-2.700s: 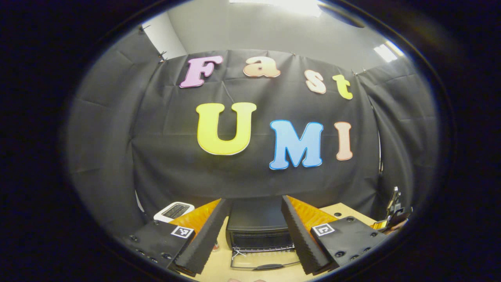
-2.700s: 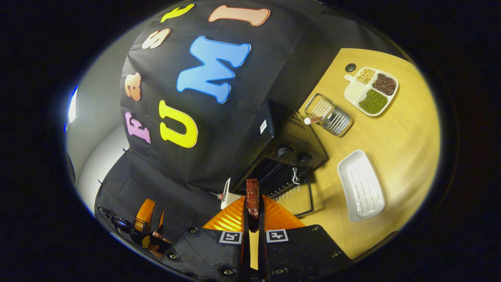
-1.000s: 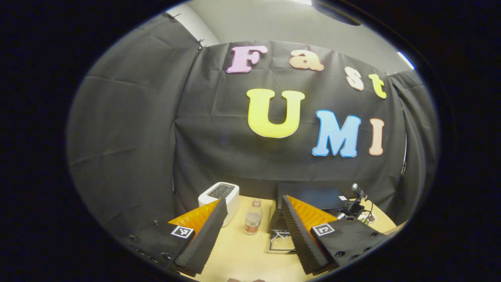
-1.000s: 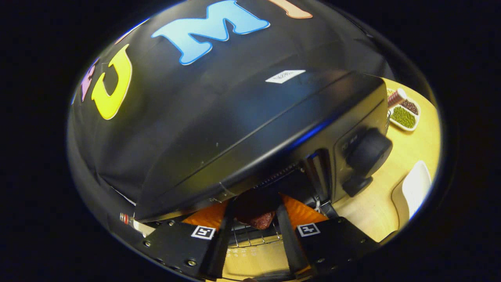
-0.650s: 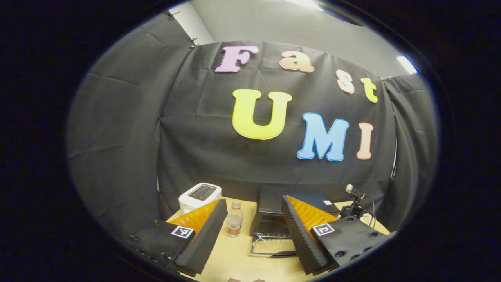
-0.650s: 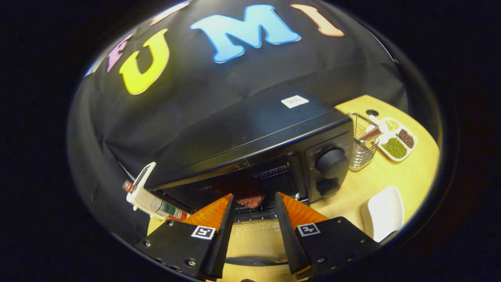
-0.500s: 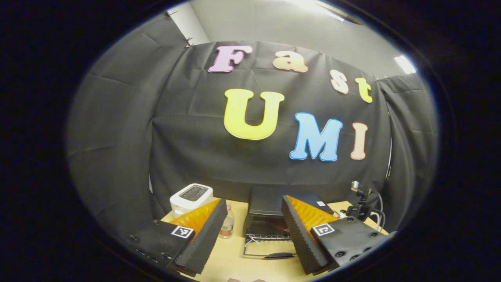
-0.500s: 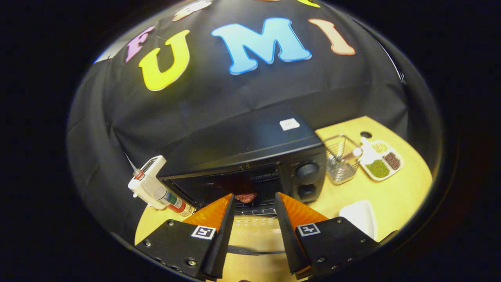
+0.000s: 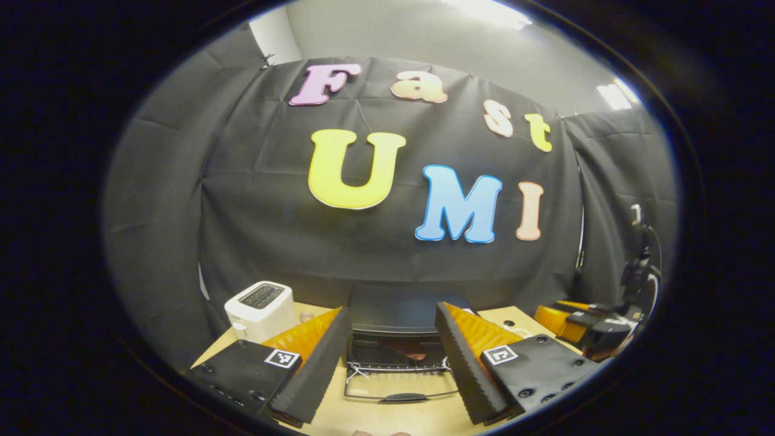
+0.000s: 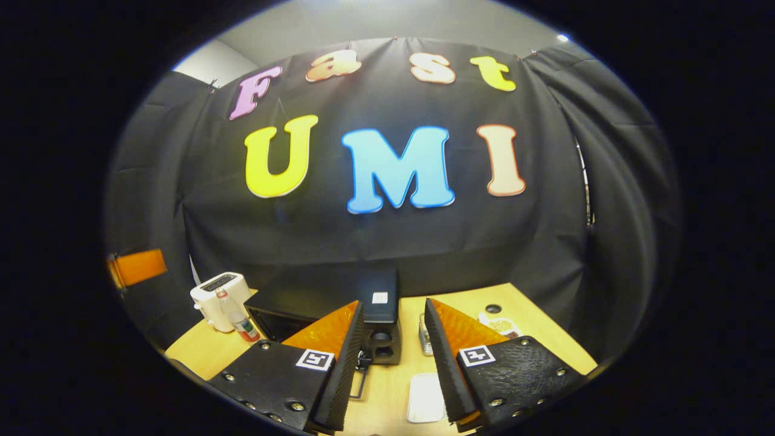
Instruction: Open the electric oven with the left hand, put the food in, and close the electric oven.
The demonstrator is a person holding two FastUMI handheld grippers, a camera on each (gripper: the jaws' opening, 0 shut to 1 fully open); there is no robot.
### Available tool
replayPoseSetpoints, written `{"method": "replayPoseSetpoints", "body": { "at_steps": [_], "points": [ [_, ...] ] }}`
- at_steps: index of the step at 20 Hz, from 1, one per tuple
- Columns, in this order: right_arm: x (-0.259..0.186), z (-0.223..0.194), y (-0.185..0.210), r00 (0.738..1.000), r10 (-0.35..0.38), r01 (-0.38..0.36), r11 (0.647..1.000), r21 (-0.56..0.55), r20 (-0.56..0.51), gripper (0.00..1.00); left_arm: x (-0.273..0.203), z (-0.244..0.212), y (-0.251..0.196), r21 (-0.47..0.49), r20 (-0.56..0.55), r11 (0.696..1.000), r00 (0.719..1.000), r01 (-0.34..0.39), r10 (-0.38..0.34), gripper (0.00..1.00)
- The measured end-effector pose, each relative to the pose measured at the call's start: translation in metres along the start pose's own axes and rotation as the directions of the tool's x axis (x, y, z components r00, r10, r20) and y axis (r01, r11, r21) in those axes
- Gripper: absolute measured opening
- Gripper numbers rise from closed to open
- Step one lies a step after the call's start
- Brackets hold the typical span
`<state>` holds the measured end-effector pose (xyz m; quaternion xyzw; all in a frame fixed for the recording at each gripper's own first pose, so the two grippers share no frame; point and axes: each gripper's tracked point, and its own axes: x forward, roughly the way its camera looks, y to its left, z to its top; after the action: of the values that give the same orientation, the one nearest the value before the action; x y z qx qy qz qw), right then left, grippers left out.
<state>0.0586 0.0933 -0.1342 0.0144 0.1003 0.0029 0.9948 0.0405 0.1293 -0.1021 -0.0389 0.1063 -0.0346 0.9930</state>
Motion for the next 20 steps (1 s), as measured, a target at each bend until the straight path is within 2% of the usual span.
{"method": "replayPoseSetpoints", "body": {
  "at_steps": [2,3,5,6,7,8,9,10,11,13,16,20],
  "points": [
    [-0.019,0.035,-0.007,0.997,-0.003,0.004,1.0,-0.008,0.078,0.71,0.004,0.001,-0.01,0.025,0.009,1.0,1.0,0.005,-0.005,0.99],
    [-0.026,0.048,-0.008,0.995,0.003,-0.001,1.0,-0.017,0.104,0.59,0.005,0.002,-0.016,0.032,0.015,0.999,1.0,0.009,-0.009,0.99],
    [-0.035,0.064,-0.016,0.989,-0.003,0.005,1.0,-0.018,0.15,0.78,0.008,0.003,-0.026,0.034,0.025,0.999,1.0,0.014,-0.015,0.98],
    [-0.038,0.071,-0.016,0.985,-0.006,0.008,1.0,-0.012,0.17,0.9,0.01,0.003,-0.032,0.031,0.03,0.999,0.999,0.017,-0.018,0.94],
    [-0.04,0.076,-0.02,0.983,-0.013,0.014,1.0,0.0,0.185,0.9,0.013,0.002,-0.038,0.03,0.026,0.999,0.999,0.022,-0.023,0.98],
    [-0.04,0.077,-0.022,0.982,-0.015,0.013,1.0,0.009,0.19,0.9,0.017,-0.004,-0.042,0.03,0.011,0.999,1.0,0.024,-0.024,0.94],
    [-0.04,0.077,-0.024,0.982,-0.013,0.009,1.0,0.019,0.189,0.9,0.022,-0.011,-0.046,0.032,-0.012,0.999,1.0,0.024,-0.024,0.98],
    [-0.04,0.075,-0.026,0.983,-0.012,0.007,1.0,0.024,0.184,0.9,0.028,-0.02,-0.05,0.033,-0.045,0.999,0.999,0.03,-0.029,0.94],
    [-0.039,0.073,-0.028,0.984,-0.011,0.007,1.0,0.025,0.177,0.9,0.033,-0.033,-0.056,0.029,-0.086,0.999,0.996,0.038,-0.035,0.98],
    [-0.035,0.065,-0.036,0.988,-0.013,0.009,1.0,0.025,0.154,0.9,0.04,-0.067,-0.057,0.015,-0.183,1.0,0.983,0.026,-0.023,0.99],
    [-0.031,0.054,-0.047,0.993,-0.018,0.014,0.999,0.031,0.12,0.9,0.048,-0.121,-0.058,-0.004,-0.317,1.0,0.948,0.014,-0.015,0.95],
    [-0.028,0.044,-0.058,0.995,-0.02,0.015,0.998,0.06,0.093,0.9,0.049,-0.197,-0.05,0.006,-0.474,1.0,0.88,-0.009,0.01,0.95]
  ]
}}
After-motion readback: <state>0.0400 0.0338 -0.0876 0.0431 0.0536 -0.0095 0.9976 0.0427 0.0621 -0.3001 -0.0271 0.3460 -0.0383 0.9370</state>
